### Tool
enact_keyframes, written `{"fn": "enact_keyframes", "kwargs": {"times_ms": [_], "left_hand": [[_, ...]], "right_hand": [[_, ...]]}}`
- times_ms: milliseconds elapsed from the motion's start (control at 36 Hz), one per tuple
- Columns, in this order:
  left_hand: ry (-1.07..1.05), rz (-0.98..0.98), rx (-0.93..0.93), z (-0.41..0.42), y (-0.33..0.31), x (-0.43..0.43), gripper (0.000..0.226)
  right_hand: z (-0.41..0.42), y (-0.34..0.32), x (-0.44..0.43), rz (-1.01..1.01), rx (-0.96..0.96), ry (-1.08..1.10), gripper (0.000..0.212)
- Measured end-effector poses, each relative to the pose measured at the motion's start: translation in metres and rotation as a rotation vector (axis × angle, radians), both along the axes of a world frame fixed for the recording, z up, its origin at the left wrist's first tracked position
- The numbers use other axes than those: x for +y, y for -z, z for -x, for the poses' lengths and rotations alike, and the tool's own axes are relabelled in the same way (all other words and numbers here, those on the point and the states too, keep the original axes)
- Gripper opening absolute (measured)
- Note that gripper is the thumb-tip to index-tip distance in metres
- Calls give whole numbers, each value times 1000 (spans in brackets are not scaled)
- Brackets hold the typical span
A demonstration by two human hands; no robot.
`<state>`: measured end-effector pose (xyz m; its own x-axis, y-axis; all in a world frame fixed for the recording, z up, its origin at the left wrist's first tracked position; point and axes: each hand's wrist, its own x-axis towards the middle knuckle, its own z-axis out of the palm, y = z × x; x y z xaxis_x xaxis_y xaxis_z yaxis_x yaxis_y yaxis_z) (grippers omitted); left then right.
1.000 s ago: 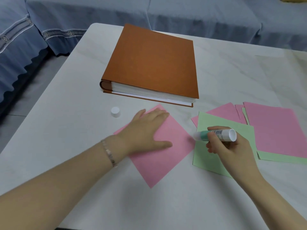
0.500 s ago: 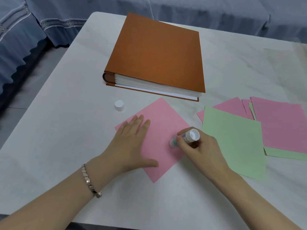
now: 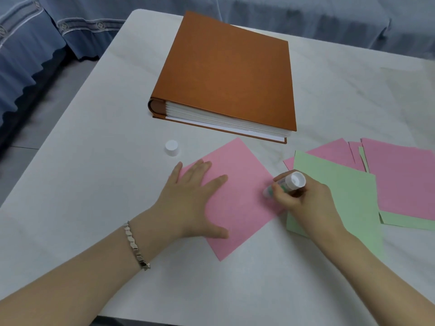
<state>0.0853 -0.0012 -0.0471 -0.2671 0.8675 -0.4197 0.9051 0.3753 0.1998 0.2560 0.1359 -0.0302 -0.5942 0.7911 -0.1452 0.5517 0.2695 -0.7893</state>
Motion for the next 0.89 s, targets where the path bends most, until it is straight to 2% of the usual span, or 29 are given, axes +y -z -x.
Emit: {"fn": "enact_keyframes", "kwargs": {"times_ms": [111,194,306,444,583,694,778,889], "left_hand": [[20,13,-23,0,-2,4,109],[65,30,-20,3,-4,13,110],[141,43,-26,11,-12,36,110],[171,-19,-31,25,-21,59,102],[216,-69,-35,24,-17,54,111],[245,-80,-31,20,-8,41,109],[246,-78,-10,20,-1,37,108],[241,-71,22,20,3,35,107]], "right_hand": [[-6,-4,10,-62,-25,56,9],[-9,-12,12,-129,0,188,14],[-12,-21,13,-103,62,311,20],[-16,-24,10,-18,82,297,19],[-18,-25,8,76,154,277,14],[-12,-19,2,47,107,177,20],[1,-12,-9,41,58,117,7],[19,-3,-22,-39,24,18,15]]}}
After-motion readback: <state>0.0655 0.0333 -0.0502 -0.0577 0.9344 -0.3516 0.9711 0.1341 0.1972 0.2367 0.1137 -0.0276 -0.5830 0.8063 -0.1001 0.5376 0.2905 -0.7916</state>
